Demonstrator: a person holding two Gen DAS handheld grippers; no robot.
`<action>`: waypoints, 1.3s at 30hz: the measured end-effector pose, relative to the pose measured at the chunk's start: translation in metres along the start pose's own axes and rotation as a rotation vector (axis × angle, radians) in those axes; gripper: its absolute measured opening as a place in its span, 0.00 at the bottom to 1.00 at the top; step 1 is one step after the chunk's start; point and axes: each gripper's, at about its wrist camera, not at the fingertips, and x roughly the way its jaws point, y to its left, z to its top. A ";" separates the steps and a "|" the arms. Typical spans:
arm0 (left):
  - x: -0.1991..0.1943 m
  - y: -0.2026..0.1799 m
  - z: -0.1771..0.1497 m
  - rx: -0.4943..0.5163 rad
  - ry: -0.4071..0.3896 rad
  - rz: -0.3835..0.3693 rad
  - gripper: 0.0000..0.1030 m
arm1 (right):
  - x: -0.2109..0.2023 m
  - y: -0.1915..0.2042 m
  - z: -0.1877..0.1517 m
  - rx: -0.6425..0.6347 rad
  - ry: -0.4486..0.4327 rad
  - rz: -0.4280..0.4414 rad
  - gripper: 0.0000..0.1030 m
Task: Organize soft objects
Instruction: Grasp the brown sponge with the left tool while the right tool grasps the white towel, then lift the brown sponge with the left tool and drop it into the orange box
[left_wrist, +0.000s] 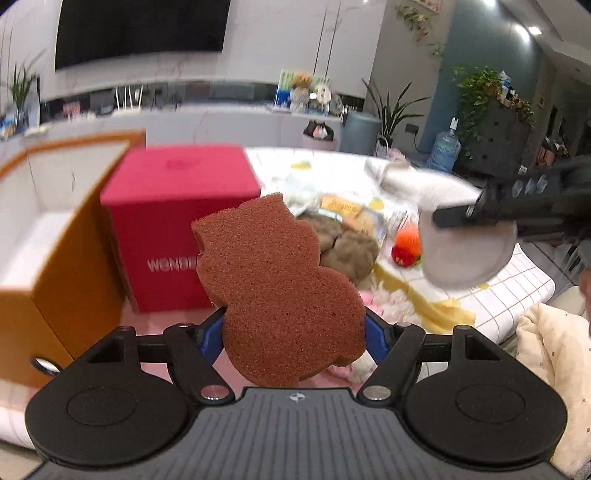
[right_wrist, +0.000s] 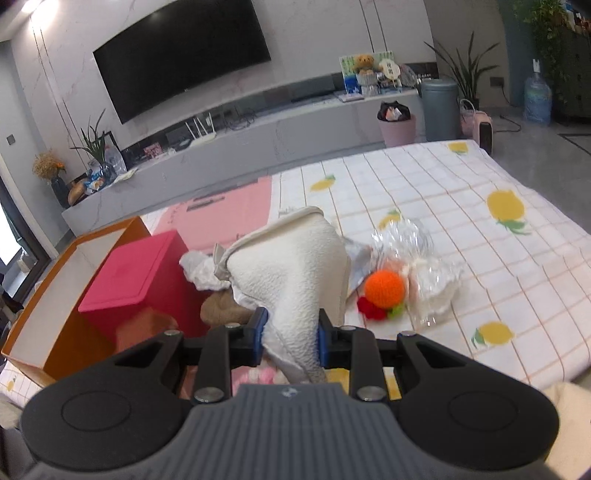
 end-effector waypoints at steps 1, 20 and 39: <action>-0.003 -0.003 0.003 0.007 -0.012 0.005 0.82 | 0.000 0.003 -0.002 -0.011 0.008 -0.006 0.25; -0.035 -0.037 0.044 0.062 -0.196 0.000 0.80 | -0.028 0.035 -0.015 -0.054 -0.049 -0.020 0.25; -0.145 0.034 0.073 0.074 -0.446 0.152 0.81 | -0.131 0.163 0.004 -0.148 -0.418 0.020 0.25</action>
